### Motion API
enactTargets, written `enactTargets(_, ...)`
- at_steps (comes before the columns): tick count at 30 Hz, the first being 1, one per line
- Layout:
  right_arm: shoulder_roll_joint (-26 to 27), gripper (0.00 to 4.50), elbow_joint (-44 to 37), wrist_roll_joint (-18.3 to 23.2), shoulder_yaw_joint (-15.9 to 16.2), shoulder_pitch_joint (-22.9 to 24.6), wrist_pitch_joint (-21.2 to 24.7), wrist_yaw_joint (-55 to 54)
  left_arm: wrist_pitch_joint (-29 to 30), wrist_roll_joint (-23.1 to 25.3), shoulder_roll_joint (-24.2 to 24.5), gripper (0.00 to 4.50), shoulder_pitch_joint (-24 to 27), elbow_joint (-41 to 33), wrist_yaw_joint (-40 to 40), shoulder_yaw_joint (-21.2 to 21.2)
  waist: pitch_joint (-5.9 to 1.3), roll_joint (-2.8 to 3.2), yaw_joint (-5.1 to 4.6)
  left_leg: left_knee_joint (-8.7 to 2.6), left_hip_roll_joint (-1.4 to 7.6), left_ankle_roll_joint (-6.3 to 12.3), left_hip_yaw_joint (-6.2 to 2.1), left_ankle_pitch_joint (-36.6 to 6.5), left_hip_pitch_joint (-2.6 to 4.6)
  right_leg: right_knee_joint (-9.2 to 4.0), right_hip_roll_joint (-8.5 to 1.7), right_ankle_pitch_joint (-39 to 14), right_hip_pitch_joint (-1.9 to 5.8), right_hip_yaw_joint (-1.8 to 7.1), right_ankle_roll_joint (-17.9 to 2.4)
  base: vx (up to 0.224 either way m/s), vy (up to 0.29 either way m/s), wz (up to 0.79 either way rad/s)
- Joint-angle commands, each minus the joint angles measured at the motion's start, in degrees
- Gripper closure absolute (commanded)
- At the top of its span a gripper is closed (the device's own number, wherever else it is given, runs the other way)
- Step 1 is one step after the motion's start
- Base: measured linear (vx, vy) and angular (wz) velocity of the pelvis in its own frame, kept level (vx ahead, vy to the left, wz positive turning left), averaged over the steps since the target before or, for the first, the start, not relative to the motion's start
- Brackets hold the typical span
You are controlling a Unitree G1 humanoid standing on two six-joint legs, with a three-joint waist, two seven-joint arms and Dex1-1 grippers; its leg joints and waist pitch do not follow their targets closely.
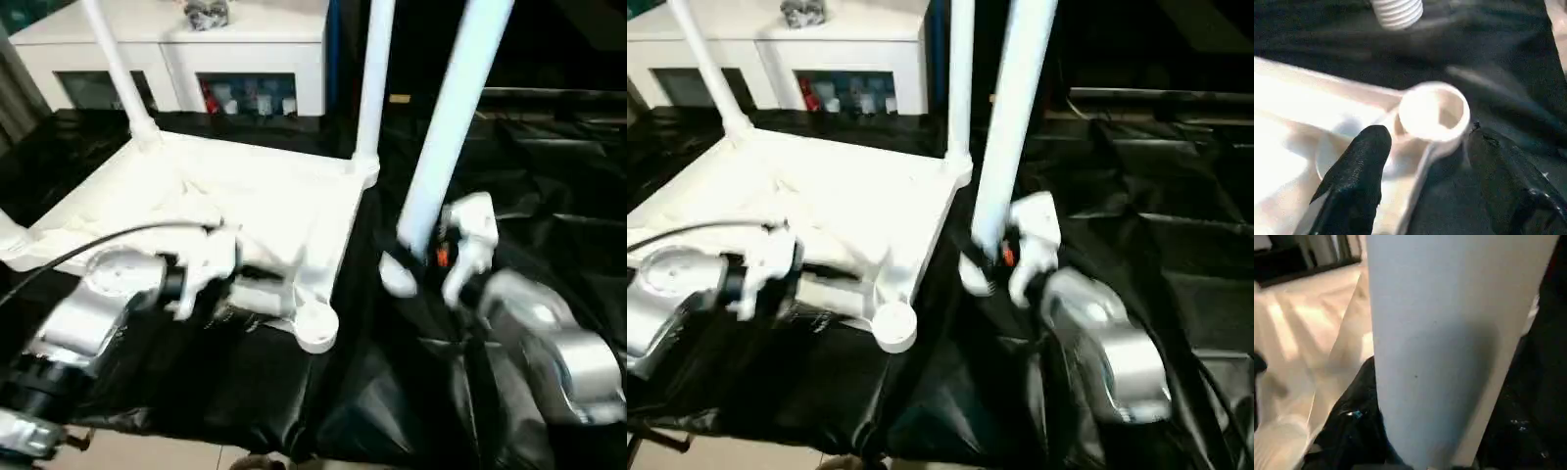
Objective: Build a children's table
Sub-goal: Pick table leg, then insert table leg to table base
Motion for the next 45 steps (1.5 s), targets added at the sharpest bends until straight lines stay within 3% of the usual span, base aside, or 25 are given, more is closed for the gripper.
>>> enactTargets(1,-0.1,2.6,-3.2,0.1,0.7,0.2,-0.7,0.8,-3.3,2.0,1.2,1.52,-1.2,2.5,-2.1,-1.1,-3.64,0.53,-0.26,-5.41,4.13,-3.43,-2.37,-16.8,1.42,-4.57,-3.52,-12.4,2.04,2.72,-11.8,0.0,0.0,0.0)
enactTargets(6,0.3,2.6,-4.6,0.7,0.6,1.2,1.0,0.4,-10.2,8.2,0.9,1.52,-4.4,12.3,-1.1,-3.1,-3.73,0.55,-0.66,-5.33,4.14,-3.28,-2.44,-16.6,1.46,-4.55,-3.64,-11.4,2.2,2.75,-12.3,0.0,0.0,0.0)
enactTargets(9,0.4,2.6,-5.2,1.5,0.8,1.9,1.2,0.5,-11.4,9.1,-0.8,1.88,-6.4,16.8,0.3,-2.9,-3.89,0.52,-0.56,-5.22,4.18,-3.12,-2.42,-15.5,1.41,-4.17,-3.72,-8.9,2.31,2.69,-13.4,0.0,0.0,0.0)
enactTargets(11,0.7,2.6,-5.3,1.6,1.0,1.9,1.2,0.5,-12.1,9.5,-1.4,1.88,-7.3,18.8,0.7,-3.0,-3.92,0.69,-0.49,-5.15,4.27,-3.05,-2.41,-15.2,1.41,-4.05,-3.82,-7.3,2.36,2.69,-14.3,0.0,0.0,0.0)
enactTargets(17,1.0,2.6,-6.5,1.7,1.6,1.9,2.2,0.6,-15.2,10.6,-3.9,2.31,-10.5,26.9,0.6,-2.5,-3.84,0.77,-0.46,-5.13,4.25,-2.88,-2.36,-15.7,1.4,-4.09,-3.87,-6.8,2.43,2.68,-15.0,0.0,0.0,0.0)
enactTargets(26,0.8,2.6,-6.6,1.5,2.0,1.7,2.7,0.6,-17.2,11.9,-4.0,3.11,-11.8,31.5,-0.8,-2.4,-3.54,0.66,-0.3,-5.39,4.45,-3.65,-2.55,-18.4,1.63,-4.55,-4.12,-12.0,2.15,2.83,-14.0,0.0,0.0,0.0)
enactTargets(32,0.7,2.6,-5.6,0.8,2.1,0.9,2.0,0.6,-15.0,9.2,-5.2,3.54,-12.0,31.5,-2.0,-0.5,-3.61,0.63,-0.2,-5.35,4.46,-3.51,-2.45,-17.4,1.53,-4.4,-4.16,-10.5,2.11,2.82,-14.6,0.0,0.0,0.0)
enactTargets(33,0.5,2.6,-5.4,0.6,2.3,0.8,1.7,0.8,-14.7,9.1,-5.4,3.54,-12.1,31.7,-2.4,-0.4,-3.66,0.4,-0.2,-5.34,4.48,-3.41,-2.43,-17.3,1.51,-4.36,-4.15,-10.3,2.16,2.82,-14.6,0.0,0.0,0.0)
enactTargets(35,0.3,2.6,-5.1,0.6,2.6,0.6,1.2,1.1,-15.0,9.9,-5.2,3.86,-12.1,32.0,-3.2,-1.0,-3.69,0.44,-0.14,-5.31,4.46,-3.17,-2.44,-16.7,1.44,-4.34,-4.19,-10.2,2.24,2.81,-14.5,0.0,0.0,0.0)
enactTargets(40,0.0,2.6,-4.6,0.5,2.8,0.0,1.0,1.6,-15.7,12.0,-4.9,4.11,-12.2,33.0,-4.1,-2.3,-3.75,0.48,-0.28,-5.28,4.4,-2.76,-2.45,-16.0,1.29,-4.24,-4.13,-9.0,2.39,2.75,-14.7,0.0,0.0,0.0)
enactTargets(45,-0.3,2.6,-4.2,0.3,3.0,-0.5,0.6,2.3,-16.6,14.5,-4.3,4.37,-12.3,33.3,-5.0,-4.1,-3.65,0.55,-0.35,-5.26,4.44,-2.78,-2.47,-16.8,1.37,-4.53,-4.3,-11.3,2.36,2.84,-14.6,0.0,0.0,0.0)
